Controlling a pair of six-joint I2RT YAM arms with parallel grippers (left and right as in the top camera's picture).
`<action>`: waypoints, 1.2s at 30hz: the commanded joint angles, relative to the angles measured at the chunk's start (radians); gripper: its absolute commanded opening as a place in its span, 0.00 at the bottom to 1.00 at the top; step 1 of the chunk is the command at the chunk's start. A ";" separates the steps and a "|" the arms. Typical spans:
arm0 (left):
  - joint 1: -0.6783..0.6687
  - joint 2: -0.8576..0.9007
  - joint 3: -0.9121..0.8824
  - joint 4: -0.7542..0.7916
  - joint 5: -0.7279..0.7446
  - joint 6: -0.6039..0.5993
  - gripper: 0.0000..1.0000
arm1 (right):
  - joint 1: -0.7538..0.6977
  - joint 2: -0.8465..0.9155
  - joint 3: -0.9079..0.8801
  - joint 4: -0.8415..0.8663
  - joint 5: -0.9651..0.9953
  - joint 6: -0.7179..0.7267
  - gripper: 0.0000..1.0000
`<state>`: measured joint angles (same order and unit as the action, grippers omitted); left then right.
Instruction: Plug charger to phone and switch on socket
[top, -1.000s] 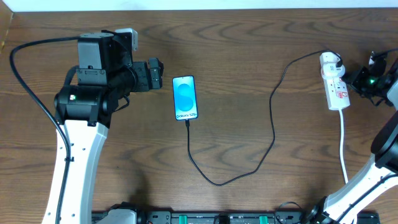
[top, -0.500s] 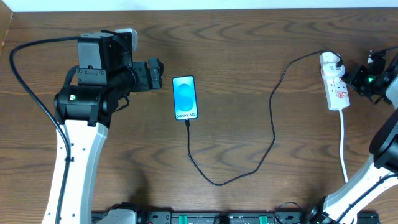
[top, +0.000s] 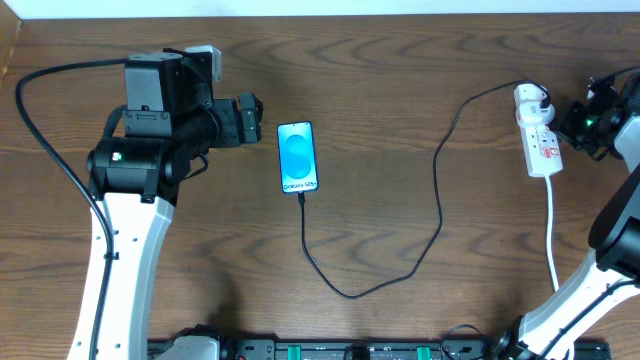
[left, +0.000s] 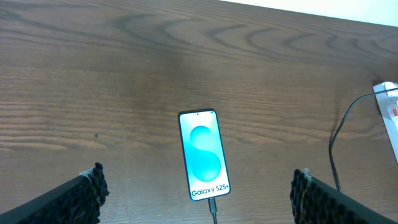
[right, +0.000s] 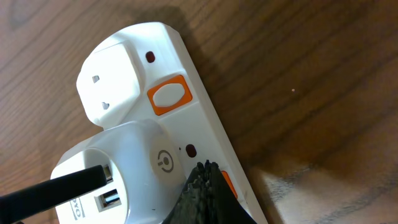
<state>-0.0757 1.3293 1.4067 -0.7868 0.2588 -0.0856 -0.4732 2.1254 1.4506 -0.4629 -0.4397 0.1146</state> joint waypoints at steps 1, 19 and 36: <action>0.003 -0.004 0.005 -0.002 -0.006 -0.005 0.95 | 0.079 0.037 -0.061 -0.065 -0.085 0.008 0.01; 0.003 -0.004 0.005 -0.002 -0.006 -0.005 0.95 | 0.129 0.037 -0.074 -0.100 -0.083 0.028 0.01; 0.003 -0.004 0.005 -0.002 -0.006 -0.005 0.95 | 0.055 -0.010 -0.053 -0.074 0.010 0.102 0.01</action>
<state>-0.0757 1.3293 1.4067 -0.7872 0.2592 -0.0856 -0.4347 2.0914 1.4368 -0.5045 -0.3332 0.1871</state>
